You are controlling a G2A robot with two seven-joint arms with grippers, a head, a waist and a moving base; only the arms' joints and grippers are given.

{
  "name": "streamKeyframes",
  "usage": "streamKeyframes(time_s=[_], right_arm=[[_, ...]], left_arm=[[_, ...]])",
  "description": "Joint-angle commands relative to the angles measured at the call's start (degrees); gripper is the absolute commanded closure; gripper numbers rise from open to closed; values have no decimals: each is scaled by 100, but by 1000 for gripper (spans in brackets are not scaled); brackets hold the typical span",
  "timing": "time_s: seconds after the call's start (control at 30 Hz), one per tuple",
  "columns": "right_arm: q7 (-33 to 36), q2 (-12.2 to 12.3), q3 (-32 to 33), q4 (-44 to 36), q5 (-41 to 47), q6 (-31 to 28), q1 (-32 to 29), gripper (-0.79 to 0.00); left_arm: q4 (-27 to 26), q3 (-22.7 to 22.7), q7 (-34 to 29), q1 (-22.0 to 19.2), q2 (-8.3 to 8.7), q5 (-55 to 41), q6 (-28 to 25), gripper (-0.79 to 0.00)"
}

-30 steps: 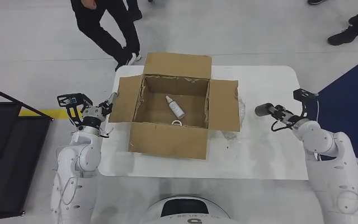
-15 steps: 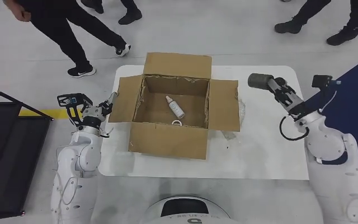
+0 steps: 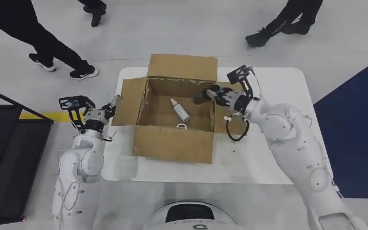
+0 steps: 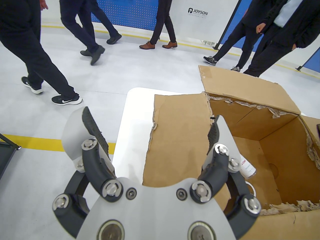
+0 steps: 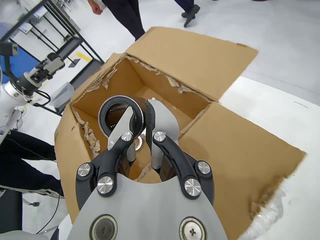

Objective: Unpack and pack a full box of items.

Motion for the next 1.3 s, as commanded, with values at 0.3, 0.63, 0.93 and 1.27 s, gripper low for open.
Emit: streamKeyframes(time_s=[0.3, 0.63, 0.93, 1.27], right_arm=[[-64, -384, -1634, 979, -1635, 1065, 989, 0], [187, -658, -2244, 1572, -2218, 1592, 1448, 0], [416, -863, -2579, 1946, -2507, 1722, 1683, 0], [359, -958, -2536, 1799, -2762, 1808, 1678, -366]], left_arm=[[0, 0, 0, 0, 0, 0, 0, -785], [0, 0, 0, 0, 0, 0, 0, -785], [0, 0, 0, 0, 0, 0, 0, -785], [0, 0, 0, 0, 0, 0, 0, -785]])
